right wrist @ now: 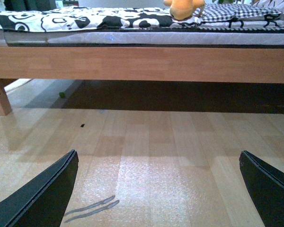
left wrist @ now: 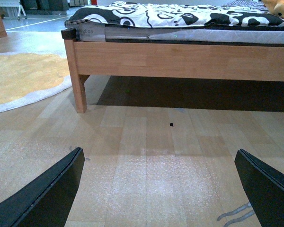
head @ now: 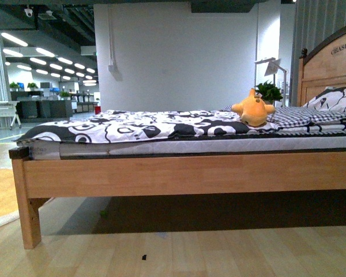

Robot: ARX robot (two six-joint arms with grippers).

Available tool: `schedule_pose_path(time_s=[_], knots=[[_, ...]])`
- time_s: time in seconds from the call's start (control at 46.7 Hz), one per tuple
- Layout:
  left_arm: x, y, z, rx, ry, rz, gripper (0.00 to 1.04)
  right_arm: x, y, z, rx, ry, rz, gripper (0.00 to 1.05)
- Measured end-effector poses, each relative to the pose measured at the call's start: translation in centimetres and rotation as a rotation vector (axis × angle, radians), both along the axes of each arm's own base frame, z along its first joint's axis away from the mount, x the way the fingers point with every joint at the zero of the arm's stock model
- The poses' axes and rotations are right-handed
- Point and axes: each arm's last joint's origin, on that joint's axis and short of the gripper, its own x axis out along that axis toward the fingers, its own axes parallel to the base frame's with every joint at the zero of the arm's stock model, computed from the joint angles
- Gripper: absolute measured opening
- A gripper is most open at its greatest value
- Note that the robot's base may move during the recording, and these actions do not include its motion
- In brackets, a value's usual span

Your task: Put away toys

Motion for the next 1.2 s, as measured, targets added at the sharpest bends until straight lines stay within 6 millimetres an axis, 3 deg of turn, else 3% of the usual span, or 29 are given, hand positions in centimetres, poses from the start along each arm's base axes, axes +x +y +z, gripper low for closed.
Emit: schedule_pose_path(time_s=[1.199], knots=[[0.00, 0.00, 0.00, 0.000, 0.000, 0.000, 0.99, 0.00, 0.00, 0.00, 0.000, 0.000, 0.000, 1.04]])
